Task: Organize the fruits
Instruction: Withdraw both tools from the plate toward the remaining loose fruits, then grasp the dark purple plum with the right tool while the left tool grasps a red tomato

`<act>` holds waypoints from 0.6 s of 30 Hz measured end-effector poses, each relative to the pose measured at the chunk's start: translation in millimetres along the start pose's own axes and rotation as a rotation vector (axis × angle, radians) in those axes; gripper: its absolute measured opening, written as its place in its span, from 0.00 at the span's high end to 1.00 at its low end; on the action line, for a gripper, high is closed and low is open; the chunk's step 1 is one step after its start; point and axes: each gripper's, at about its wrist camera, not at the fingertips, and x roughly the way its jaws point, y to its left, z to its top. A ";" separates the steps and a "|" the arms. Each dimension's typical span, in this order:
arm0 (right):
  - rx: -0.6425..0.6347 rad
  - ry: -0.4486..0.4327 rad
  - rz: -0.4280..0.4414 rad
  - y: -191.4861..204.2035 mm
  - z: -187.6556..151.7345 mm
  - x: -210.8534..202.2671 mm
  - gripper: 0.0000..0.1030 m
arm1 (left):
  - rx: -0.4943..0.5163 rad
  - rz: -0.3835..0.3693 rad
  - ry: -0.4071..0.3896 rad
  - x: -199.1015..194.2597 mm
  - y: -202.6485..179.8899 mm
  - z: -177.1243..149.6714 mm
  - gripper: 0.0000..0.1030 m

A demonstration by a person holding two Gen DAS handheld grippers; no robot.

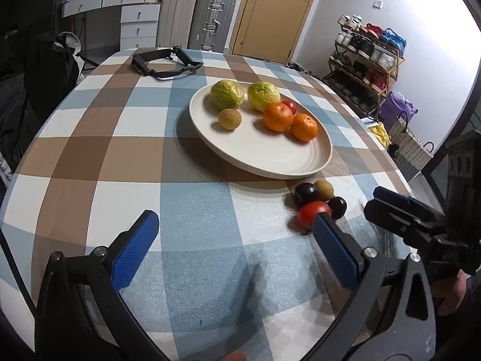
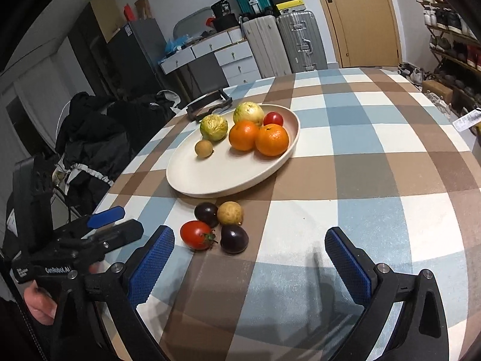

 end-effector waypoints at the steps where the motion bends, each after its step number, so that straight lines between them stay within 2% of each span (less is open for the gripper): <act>1: -0.001 0.005 0.003 0.2 0.7 1.6 0.01 | -0.005 -0.006 0.001 1.0 1.4 0.9 0.01; 3: -0.002 0.012 0.007 0.9 2.9 5.2 0.05 | -0.012 -0.011 0.000 2.3 3.4 1.9 0.01; 5: -0.006 0.028 0.019 2.4 4.6 9.8 0.19 | -0.015 -0.018 0.002 3.1 4.3 3.7 0.01; 7: -0.008 0.050 0.013 3.4 5.5 15.2 0.21 | -0.018 -0.020 0.003 4.1 5.6 4.6 0.01; 9: -0.009 0.062 0.019 4.3 5.4 19.3 0.27 | -0.022 -0.021 0.003 5.1 7.0 5.6 0.01; 18: -0.010 0.106 0.032 5.1 3.6 29.8 0.65 | -0.043 -0.029 0.008 9.0 12.5 8.6 0.01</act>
